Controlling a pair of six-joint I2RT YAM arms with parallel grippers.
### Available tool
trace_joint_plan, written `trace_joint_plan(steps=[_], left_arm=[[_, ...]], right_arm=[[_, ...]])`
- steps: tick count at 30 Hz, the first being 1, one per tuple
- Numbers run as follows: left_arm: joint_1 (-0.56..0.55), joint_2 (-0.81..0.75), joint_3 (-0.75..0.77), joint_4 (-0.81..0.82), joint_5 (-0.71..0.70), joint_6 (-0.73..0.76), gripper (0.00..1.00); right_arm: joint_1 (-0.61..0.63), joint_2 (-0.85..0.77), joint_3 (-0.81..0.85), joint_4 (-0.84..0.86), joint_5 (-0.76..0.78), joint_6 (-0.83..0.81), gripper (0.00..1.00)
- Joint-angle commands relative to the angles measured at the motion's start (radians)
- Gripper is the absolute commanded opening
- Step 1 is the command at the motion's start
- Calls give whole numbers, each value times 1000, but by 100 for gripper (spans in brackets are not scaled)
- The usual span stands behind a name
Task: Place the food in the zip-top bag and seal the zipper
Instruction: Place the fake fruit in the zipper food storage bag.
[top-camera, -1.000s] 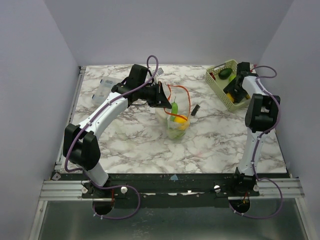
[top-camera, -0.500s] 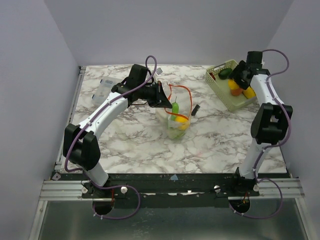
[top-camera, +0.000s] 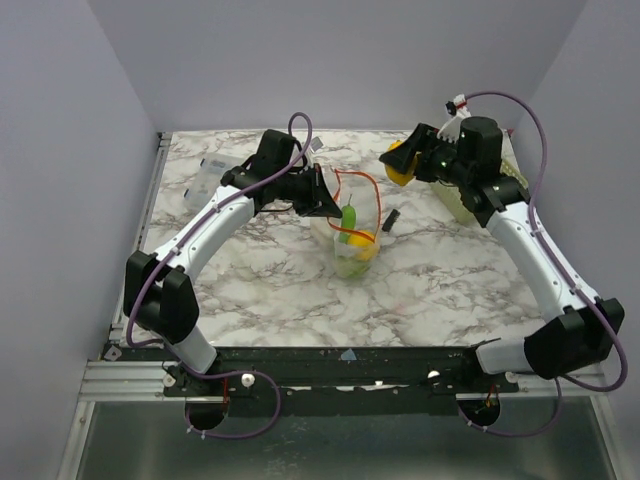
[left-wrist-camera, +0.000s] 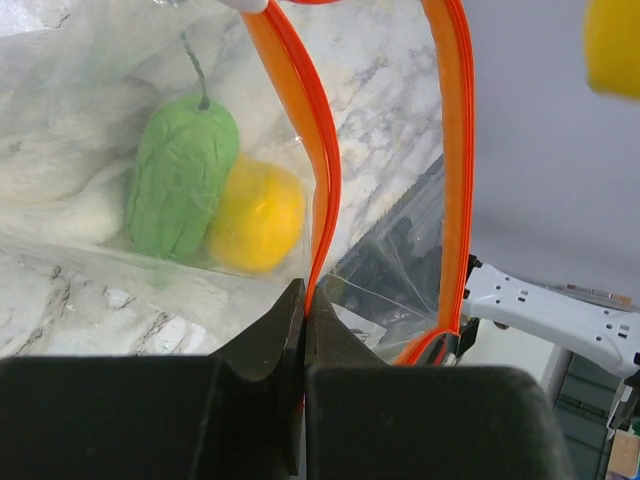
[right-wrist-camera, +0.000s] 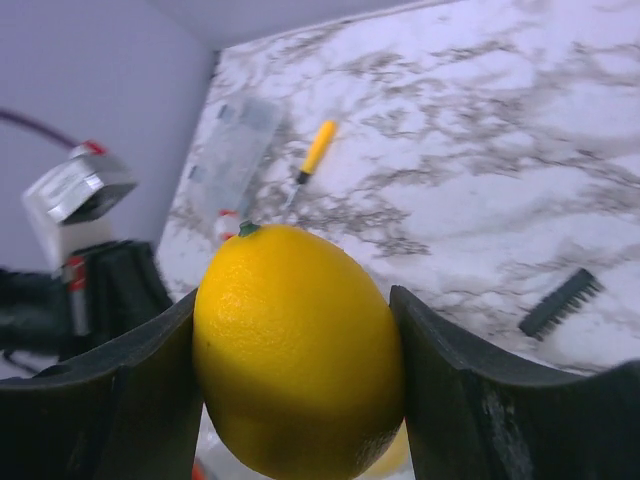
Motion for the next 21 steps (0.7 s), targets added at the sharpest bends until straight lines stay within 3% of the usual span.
trace_joint_plan(steps=[1,9,17,21], left_arm=[[-5,-41,28,-17,-36,5,0],[-5,-41,21,-23,-41,6,0],[-5,-53,13,-21,-46,9,0],[-5,-54,9,-19,-44,11,0]], right_arm=[[111,-85,-36,134,-88,-34,13],[353,-19,-1,60,95,-176,30],[430,-30,-28,39,280,-229,73],[431,-22,-20,4,358,-228,81]])
